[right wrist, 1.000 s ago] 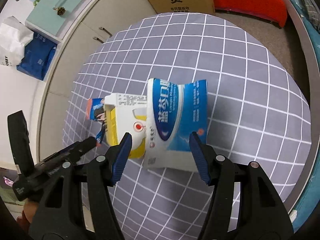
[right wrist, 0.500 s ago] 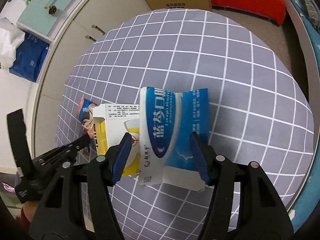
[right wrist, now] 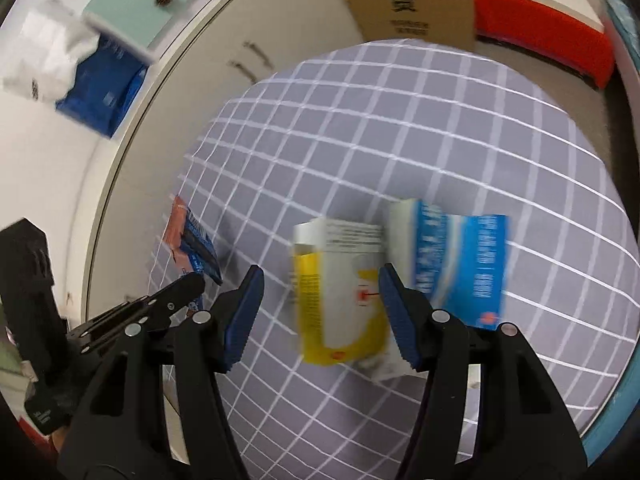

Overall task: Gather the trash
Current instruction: 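Grasp the cookie wrapper with the left gripper while the right gripper grasps the yellow medicine box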

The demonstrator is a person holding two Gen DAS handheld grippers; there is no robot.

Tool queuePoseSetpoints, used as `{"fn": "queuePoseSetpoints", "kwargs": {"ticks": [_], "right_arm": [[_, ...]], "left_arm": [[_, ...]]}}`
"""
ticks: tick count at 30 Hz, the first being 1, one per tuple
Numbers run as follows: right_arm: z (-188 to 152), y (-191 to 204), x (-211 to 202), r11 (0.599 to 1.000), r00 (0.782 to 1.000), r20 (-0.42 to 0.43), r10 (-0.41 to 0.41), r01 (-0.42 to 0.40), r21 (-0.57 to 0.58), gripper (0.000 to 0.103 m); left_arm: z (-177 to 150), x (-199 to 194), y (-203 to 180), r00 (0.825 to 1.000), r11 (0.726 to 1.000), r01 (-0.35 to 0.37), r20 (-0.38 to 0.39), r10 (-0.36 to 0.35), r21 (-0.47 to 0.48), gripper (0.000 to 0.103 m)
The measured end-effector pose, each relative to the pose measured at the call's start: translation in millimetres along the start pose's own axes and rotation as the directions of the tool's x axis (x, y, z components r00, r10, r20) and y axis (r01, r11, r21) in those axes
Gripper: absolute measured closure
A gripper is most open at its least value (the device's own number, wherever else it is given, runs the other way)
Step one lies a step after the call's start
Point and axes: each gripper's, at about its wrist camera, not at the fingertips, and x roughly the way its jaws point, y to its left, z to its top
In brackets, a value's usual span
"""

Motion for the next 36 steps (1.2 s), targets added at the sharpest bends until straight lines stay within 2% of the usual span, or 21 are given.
{"fn": "queuePoseSetpoints", "kwargs": {"ticks": [3,6,7,11,12,13,17,25,31,36], "right_arm": [[-0.6,14.3,23.1,0.999,0.998,-0.055,-0.043,0.042,-0.032,0.044],[-1.7,21.5,47.4,0.983,0.981,-0.090,-0.172,0.164,-0.085,0.040],[-2.4,22.0,51.4,0.980,0.978,-0.090,-0.186,0.179,-0.086,0.036],[-3.3,29.5,66.3,0.967,0.968,-0.092,-0.232,0.219,-0.134,0.033],[-3.5,30.8,67.6,0.966,0.969,-0.094,-0.230,0.215,-0.145,0.044],[-3.4,32.4,69.4,0.968,0.971,-0.102,-0.217,0.201,-0.148,0.047],[-7.4,33.2,67.8,0.979,0.981,-0.106,-0.166,0.151,-0.134,0.049],[-31.3,13.5,18.7,0.999,0.999,-0.053,0.007,-0.009,-0.038,0.049],[-35.9,-17.8,-34.4,0.996,0.997,0.042,0.070,-0.072,0.046,0.049],[-63.6,-76.0,-85.8,0.987,0.989,0.125,0.075,-0.092,0.131,0.049]], "left_arm": [[-3.4,-3.0,1.8,1.000,1.000,-0.005,0.005,0.005,-0.010,0.103],[-8.4,-4.5,6.5,1.000,1.000,-0.007,0.001,0.007,-0.017,0.103],[-9.9,-4.3,7.5,1.000,1.000,-0.005,-0.002,0.005,-0.018,0.103],[-16.1,-5.1,5.3,1.000,1.000,0.002,0.000,-0.002,-0.017,0.103],[-17.4,-6.2,4.6,1.000,1.000,0.004,0.003,-0.004,-0.018,0.103],[-18.4,-7.9,4.1,1.000,1.000,0.006,0.007,-0.006,-0.019,0.103],[-20.5,-13.2,-0.7,1.000,1.000,0.025,0.019,-0.025,-0.019,0.103],[-28.4,-33.5,-15.0,0.996,0.996,0.082,0.047,-0.080,-0.030,0.103],[-35.6,-59.3,-66.5,0.987,0.990,0.137,0.082,-0.140,0.037,0.103],[-52.4,-71.9,-132.2,0.980,0.976,0.167,0.084,-0.179,0.137,0.103]]}}
